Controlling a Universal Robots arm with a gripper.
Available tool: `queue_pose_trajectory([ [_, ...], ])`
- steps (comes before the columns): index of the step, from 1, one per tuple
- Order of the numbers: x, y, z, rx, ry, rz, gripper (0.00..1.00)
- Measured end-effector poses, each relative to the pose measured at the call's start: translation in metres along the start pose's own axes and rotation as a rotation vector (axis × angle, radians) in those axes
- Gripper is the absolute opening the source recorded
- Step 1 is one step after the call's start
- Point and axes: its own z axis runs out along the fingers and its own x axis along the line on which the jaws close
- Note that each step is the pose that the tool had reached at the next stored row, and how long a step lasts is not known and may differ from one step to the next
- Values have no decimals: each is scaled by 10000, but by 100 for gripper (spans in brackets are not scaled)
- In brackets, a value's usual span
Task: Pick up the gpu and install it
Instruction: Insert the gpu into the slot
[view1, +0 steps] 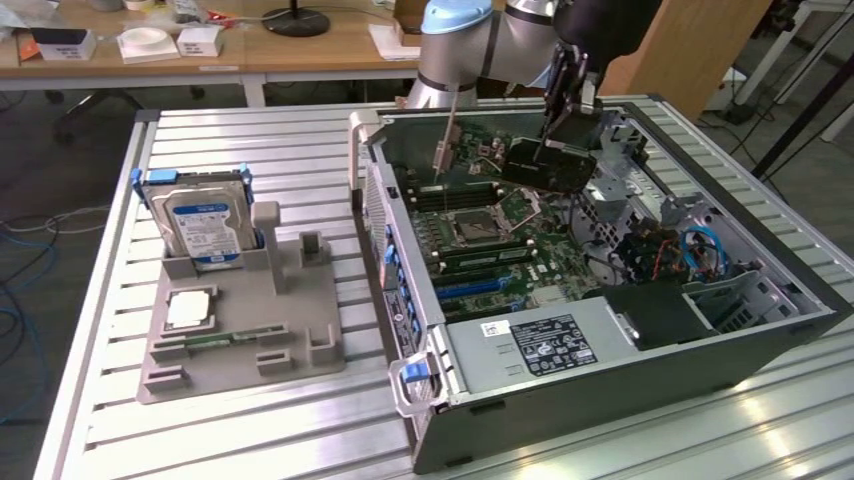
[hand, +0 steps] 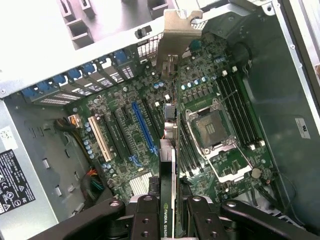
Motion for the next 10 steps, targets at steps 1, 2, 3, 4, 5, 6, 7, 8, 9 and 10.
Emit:
queue_pose_trajectory([
  [1, -1, 0, 7, -3, 1, -77, 26],
  [2, -2, 0, 14, -6, 3, -148, 26],
  [3, -3, 0, 21, -8, 3, -210, 26],
  [4, -3, 0, 29, -11, 2, -269, 26],
  [5, -3, 1, 36, -14, 1, -329, 26],
  [6, -3, 1, 43, -17, 0, -385, 26],
  [7, -3, 1, 49, -20, 0, -445, 26],
  [8, -3, 1, 56, -23, 0, -514, 26],
  [9, -3, 1, 62, -26, 2, -579, 26],
  [10, -3, 1, 69, -28, 2, -645, 26],
])
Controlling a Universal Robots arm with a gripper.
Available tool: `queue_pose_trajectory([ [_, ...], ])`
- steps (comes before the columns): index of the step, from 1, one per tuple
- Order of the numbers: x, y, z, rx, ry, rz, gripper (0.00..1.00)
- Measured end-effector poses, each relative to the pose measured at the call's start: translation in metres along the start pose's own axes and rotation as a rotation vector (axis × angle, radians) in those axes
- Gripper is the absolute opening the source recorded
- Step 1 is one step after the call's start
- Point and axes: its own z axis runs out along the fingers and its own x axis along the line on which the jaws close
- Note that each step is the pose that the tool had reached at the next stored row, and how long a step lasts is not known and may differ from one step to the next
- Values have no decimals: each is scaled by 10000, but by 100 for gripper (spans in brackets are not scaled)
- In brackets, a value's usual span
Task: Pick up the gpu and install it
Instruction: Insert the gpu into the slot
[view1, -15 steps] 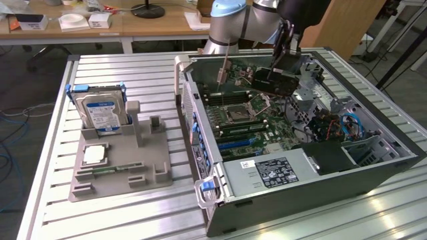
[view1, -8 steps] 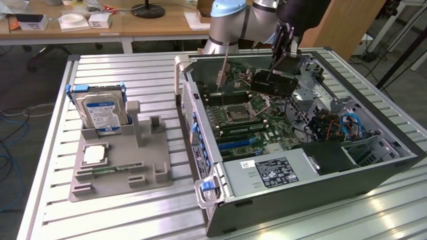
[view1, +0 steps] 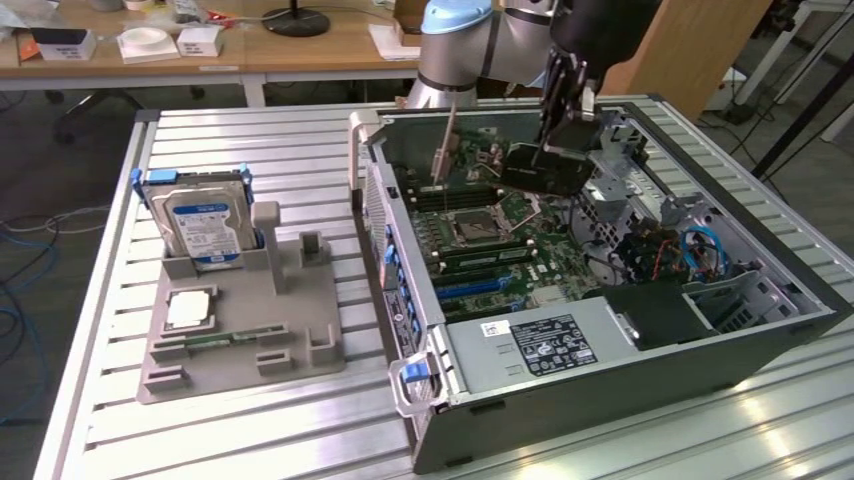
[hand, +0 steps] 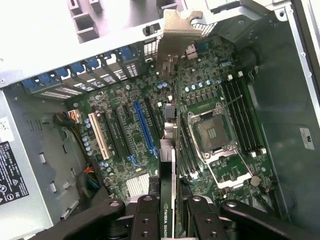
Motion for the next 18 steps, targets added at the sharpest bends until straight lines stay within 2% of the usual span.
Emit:
queue_pose_trajectory([
  [18, -8, 1, 106, -39, 34, -1419, 26],
])
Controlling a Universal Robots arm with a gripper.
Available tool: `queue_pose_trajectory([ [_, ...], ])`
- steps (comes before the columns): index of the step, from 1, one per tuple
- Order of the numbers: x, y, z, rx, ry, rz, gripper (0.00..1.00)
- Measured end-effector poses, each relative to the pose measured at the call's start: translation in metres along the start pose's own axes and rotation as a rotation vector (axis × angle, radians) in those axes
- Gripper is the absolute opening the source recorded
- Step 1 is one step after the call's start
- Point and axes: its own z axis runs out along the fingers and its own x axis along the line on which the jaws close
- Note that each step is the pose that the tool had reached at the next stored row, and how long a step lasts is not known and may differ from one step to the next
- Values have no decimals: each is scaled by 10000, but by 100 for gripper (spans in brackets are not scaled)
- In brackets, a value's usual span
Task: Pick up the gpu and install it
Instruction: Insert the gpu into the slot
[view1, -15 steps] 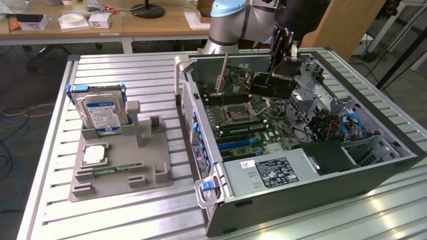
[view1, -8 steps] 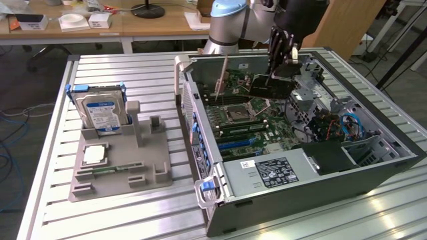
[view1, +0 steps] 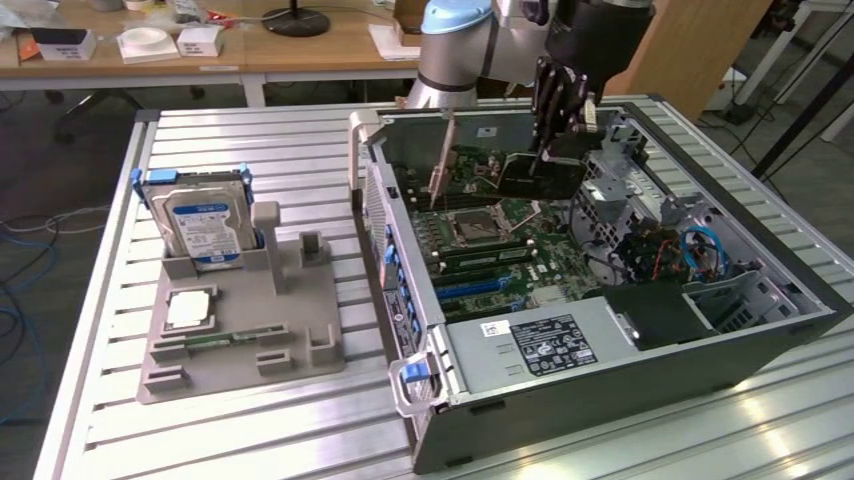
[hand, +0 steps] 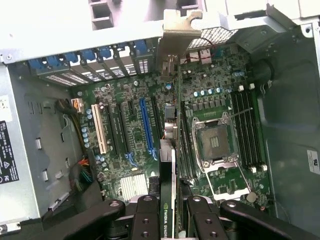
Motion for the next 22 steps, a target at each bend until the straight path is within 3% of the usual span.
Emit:
queue_pose_trajectory([
  [10, 2, -2, 79, 22, 8, -675, 26],
  [22, 4, -4, 147, 115, 10, -1654, 26],
])
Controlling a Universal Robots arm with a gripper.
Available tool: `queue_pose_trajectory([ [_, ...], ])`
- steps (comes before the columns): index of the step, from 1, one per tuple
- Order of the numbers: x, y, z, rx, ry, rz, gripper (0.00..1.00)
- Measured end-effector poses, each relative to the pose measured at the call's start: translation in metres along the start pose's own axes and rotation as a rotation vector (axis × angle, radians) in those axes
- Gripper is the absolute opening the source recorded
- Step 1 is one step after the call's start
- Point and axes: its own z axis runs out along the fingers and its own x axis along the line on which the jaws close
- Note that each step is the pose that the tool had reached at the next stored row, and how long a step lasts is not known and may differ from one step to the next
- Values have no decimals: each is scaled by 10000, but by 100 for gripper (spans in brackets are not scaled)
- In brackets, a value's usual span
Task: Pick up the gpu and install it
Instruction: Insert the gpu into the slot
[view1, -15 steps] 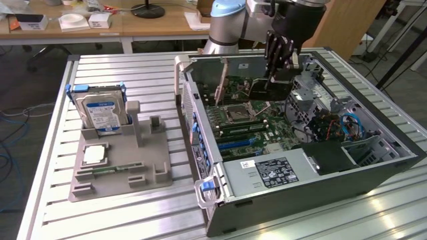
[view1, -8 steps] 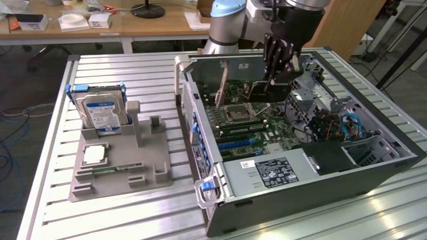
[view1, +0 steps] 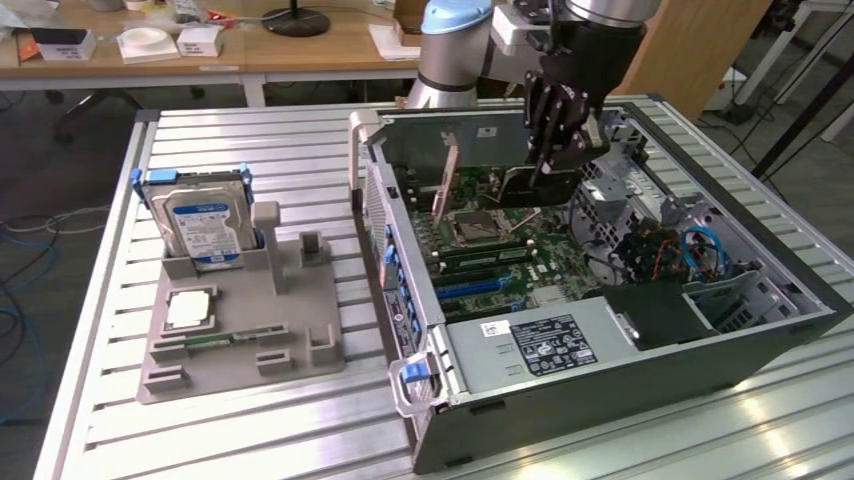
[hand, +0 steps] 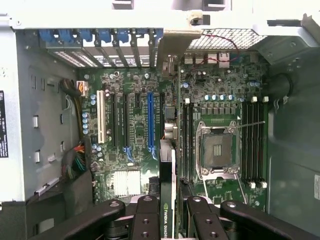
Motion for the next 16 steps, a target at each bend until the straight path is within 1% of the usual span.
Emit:
queue_pose_trajectory([
  [4, 0, 0, 7, 3, -5, -1, 26],
  [5, 0, 1, 17, 17, -7, 0, 26],
  [11, 4, 2, 100, 173, -9, -7, 26],
  [16, 6, 1, 163, 270, -13, -24, 26],
])
